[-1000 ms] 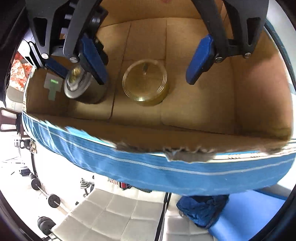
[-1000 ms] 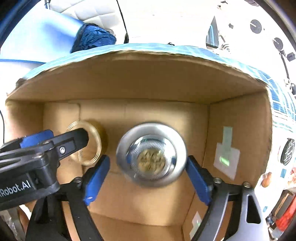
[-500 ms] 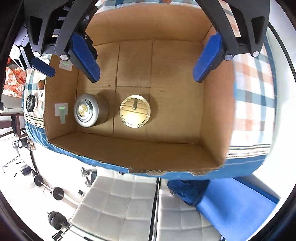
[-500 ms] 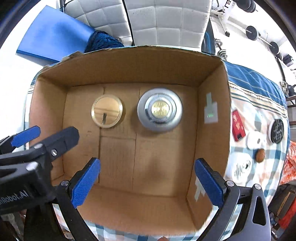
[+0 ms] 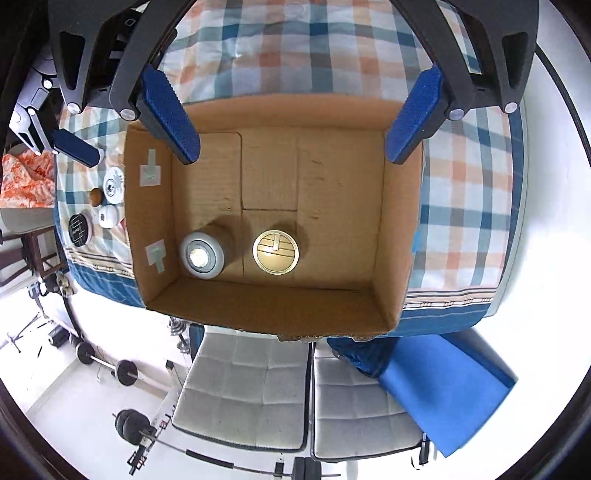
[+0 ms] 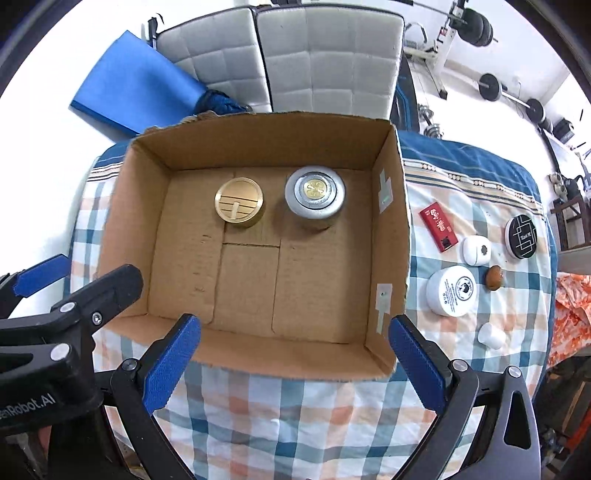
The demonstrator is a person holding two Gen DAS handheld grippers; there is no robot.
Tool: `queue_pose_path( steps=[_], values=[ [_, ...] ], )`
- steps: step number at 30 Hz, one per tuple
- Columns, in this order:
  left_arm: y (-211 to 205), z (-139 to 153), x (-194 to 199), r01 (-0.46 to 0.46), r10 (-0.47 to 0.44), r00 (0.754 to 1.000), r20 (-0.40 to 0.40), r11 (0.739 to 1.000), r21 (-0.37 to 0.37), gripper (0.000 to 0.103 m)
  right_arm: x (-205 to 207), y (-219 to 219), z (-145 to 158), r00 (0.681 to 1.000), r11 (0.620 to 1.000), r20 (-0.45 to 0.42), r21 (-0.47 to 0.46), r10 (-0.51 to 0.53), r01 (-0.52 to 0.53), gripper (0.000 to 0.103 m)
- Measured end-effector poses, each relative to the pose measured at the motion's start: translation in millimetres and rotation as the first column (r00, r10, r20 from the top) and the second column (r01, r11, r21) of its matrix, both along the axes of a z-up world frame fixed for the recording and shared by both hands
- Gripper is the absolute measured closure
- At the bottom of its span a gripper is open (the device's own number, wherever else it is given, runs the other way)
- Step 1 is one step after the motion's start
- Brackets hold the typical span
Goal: Organize rigid objects
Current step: 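Open both grippers to release the tins in the box and lift, then grasp the white cream jar with the left gripper while the right grasps the black jar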
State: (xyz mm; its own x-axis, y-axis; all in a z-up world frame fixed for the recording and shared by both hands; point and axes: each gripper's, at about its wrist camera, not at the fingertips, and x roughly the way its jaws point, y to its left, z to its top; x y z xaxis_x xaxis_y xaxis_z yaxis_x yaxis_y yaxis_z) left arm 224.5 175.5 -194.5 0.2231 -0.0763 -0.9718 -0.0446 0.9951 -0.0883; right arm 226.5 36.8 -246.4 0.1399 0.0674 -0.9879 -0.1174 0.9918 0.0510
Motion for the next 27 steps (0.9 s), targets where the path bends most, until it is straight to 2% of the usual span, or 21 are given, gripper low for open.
queue_pose_path(
  steps=[8, 12, 15, 19, 22, 27],
  values=[
    [-19.3, 28.1, -23.7, -0.013, 0.013, 0.999, 0.037, 1.000, -0.011, 0.000, -27.5, -25.4, 24.9, 1.000, 0.998, 0.013, 0.068, 0.007, -0.008, 0.000],
    [-53.6, 36.1, -26.6, 0.027, -0.026, 0.999, 0.041, 0.999, -0.023, 0.000, -33.0, -61.0, 32.0, 0.999, 0.995, 0.008, 0.092, -0.033, 0.032, 0.000],
    [-91.0, 38.0, -23.7, 0.060, -0.057, 0.997, 0.055, 0.997, -0.044, 0.000, -34.2, -103.8, 36.4, 0.996, 0.993, 0.003, 0.084, -0.089, 0.088, 0.000],
    [-156.9, 25.8, -10.0, 0.139, -0.137, 0.990, 0.033, 0.986, -0.088, 0.000, -33.8, -175.1, 36.5, 0.983, 0.983, -0.004, 0.028, -0.181, 0.182, 0.000],
    [-205.8, 6.5, 1.8, 0.203, -0.204, 0.979, 0.001, 0.975, -0.090, 0.000, -33.3, -230.8, 29.6, 0.966, 0.966, -0.017, -0.004, -0.258, 0.258, 0.000],
    [-267.8, -33.3, 24.6, 0.231, -0.238, 0.969, -0.070, 0.968, -0.101, 0.000, -21.1, -310.4, -1.4, 0.934, 0.935, -0.059, -0.058, -0.353, 0.350, 0.000]
  ],
)
